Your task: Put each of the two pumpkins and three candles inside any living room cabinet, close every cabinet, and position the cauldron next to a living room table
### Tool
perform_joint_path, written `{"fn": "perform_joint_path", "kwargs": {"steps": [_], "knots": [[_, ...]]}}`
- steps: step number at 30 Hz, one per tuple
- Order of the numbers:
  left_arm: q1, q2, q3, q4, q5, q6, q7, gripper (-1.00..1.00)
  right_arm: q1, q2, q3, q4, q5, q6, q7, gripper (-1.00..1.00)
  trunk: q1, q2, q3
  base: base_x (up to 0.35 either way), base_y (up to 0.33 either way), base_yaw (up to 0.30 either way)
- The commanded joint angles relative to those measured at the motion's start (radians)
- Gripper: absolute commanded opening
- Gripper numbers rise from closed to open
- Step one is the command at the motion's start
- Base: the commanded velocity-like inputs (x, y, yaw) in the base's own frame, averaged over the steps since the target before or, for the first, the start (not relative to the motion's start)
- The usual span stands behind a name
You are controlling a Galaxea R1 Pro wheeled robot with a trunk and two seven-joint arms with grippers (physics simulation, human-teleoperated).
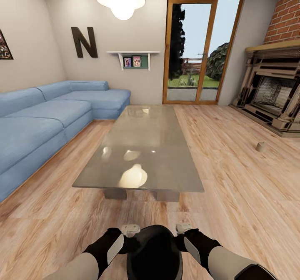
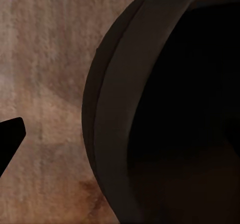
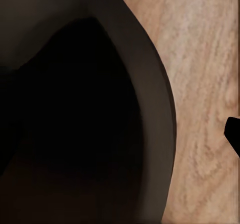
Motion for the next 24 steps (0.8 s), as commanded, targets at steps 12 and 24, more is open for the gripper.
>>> {"fn": "perform_joint_path", "kwargs": {"steps": [12, 24], "knots": [[0.0, 0.015, -0.007, 0.014, 0.012, 0.009, 0.003, 1.0, 0.0, -0.002, 0.007, -0.001, -0.009, 0.006, 0.0, 1.0, -0.016, 0.023, 0.043, 0.0, 0.0, 0.0], [0.0, 0.015, -0.006, 0.055, 0.013, 0.068, 0.001, 1.0, 0.0, -0.002, 0.008, -0.003, -0.008, 0.125, -0.001, 1.0, -0.062, 0.107, 0.081, 0.0, 0.0, 0.0]]}}
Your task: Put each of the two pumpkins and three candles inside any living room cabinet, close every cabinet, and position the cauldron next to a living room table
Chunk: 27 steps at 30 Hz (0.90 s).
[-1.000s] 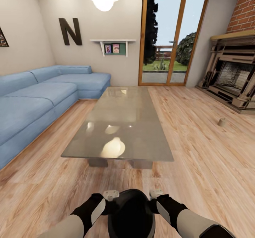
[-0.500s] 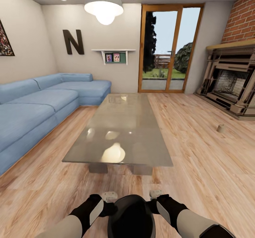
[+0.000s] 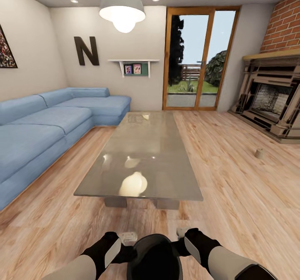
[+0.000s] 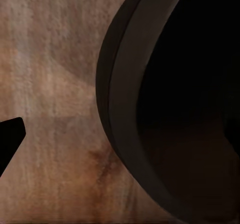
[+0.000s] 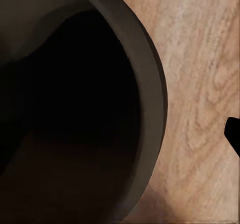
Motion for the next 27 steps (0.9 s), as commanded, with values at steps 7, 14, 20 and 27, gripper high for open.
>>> {"fn": "perform_joint_path", "kwargs": {"steps": [7, 14, 20, 27], "knots": [[0.0, 0.001, 0.038, 0.0, 0.015, 0.022, 0.011, 1.0, -0.001, 0.0, 0.009, 0.0, -0.008, 0.023, 0.001, 1.0, -0.027, 0.049, 0.021, 0.0, 0.0, 0.0], [0.0, 0.004, 0.085, 0.03, 0.015, 0.023, 0.016, 1.0, -0.001, -0.001, 0.008, 0.0, -0.008, 0.025, -0.001, 1.0, -0.054, 0.098, 0.043, 0.0, 0.0, 0.0], [0.0, 0.013, 0.087, 0.051, 0.014, 0.019, 0.019, 1.0, -0.001, 0.0, 0.01, 0.0, -0.006, 0.025, -0.001, 1.0, -0.077, 0.14, 0.062, 0.0, 0.0, 0.0], [0.001, 0.021, 0.087, 0.071, 0.014, 0.016, 0.02, 1.0, -0.001, 0.0, 0.017, 0.0, -0.004, 0.026, -0.002, 1.0, -0.104, 0.189, 0.084, 0.0, 0.0, 0.0]]}}
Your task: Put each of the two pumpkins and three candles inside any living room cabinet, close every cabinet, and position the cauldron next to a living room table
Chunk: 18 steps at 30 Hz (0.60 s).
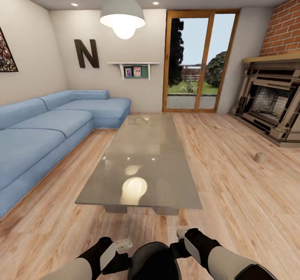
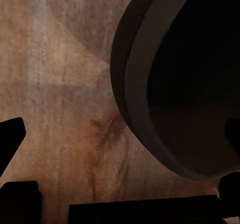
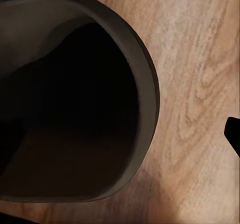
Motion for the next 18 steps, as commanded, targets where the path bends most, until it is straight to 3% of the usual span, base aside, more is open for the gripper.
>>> {"fn": "perform_joint_path", "kwargs": {"steps": [1, 8, 18], "knots": [[0.0, 0.001, -0.007, -0.001, 0.011, 0.005, 0.007, 1.0, -0.001, 0.0, 0.009, -0.001, -0.008, 0.007, 0.0, 1.0, -0.004, 0.007, 0.002, 0.0, 0.0, 0.0], [0.001, 0.003, -0.007, 0.001, 0.011, 0.004, 0.008, 1.0, -0.001, -0.001, 0.008, -0.001, -0.007, 0.035, 0.001, 1.0, -0.031, 0.056, 0.024, 0.0, 0.0, 0.0], [0.001, 0.032, -0.007, 0.001, 0.012, 0.002, 0.006, 1.0, -0.001, 0.0, 0.01, -0.001, -0.007, 0.039, 0.0, 1.0, -0.069, 0.126, 0.056, 0.0, 0.0, 0.0]]}}
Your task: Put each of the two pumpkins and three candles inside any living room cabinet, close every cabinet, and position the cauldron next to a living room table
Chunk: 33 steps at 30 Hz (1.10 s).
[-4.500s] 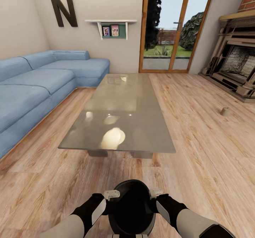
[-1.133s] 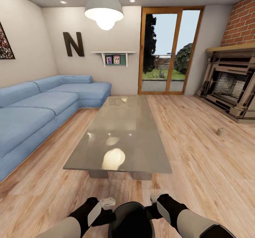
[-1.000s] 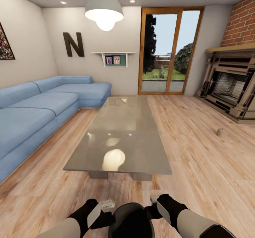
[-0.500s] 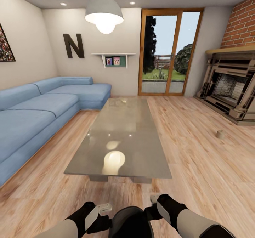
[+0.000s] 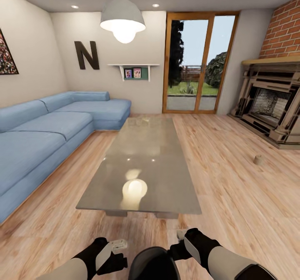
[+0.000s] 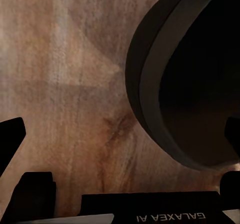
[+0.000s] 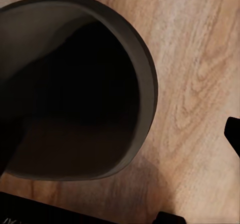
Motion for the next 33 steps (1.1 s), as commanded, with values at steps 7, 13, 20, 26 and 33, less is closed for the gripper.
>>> {"fn": "perform_joint_path", "kwargs": {"steps": [7, 13, 20, 26, 33], "knots": [[0.003, 0.013, -0.006, -0.002, 0.011, 0.003, 0.007, 1.0, -0.001, -0.001, 0.008, -0.001, -0.008, 0.004, 0.0, 1.0, -0.027, 0.049, 0.021, 0.0, 0.0, 0.0], [0.004, 0.019, -0.006, -0.001, 0.011, 0.003, 0.007, 1.0, -0.001, -0.001, 0.007, -0.001, -0.008, 0.004, 0.0, 1.0, -0.05, 0.091, 0.04, 0.0, 0.0, 0.0], [0.006, 0.022, -0.006, -0.001, 0.011, 0.003, 0.007, 1.0, -0.001, 0.0, 0.008, -0.001, -0.008, 0.004, 0.0, 1.0, -0.077, 0.14, 0.062, 0.0, 0.0, 0.0], [0.006, 0.023, -0.006, -0.001, 0.011, 0.003, 0.008, 1.0, -0.001, 0.0, 0.007, -0.001, -0.008, 0.003, 0.001, 1.0, -0.1, 0.182, 0.081, -0.072, 0.0, 0.0], [0.007, 0.023, -0.006, -0.001, 0.011, 0.003, 0.009, 1.0, -0.001, 0.0, 0.006, -0.001, -0.008, 0.003, 0.0, 1.0, -0.127, 0.231, 0.103, -0.273, 0.0, 0.0]]}}
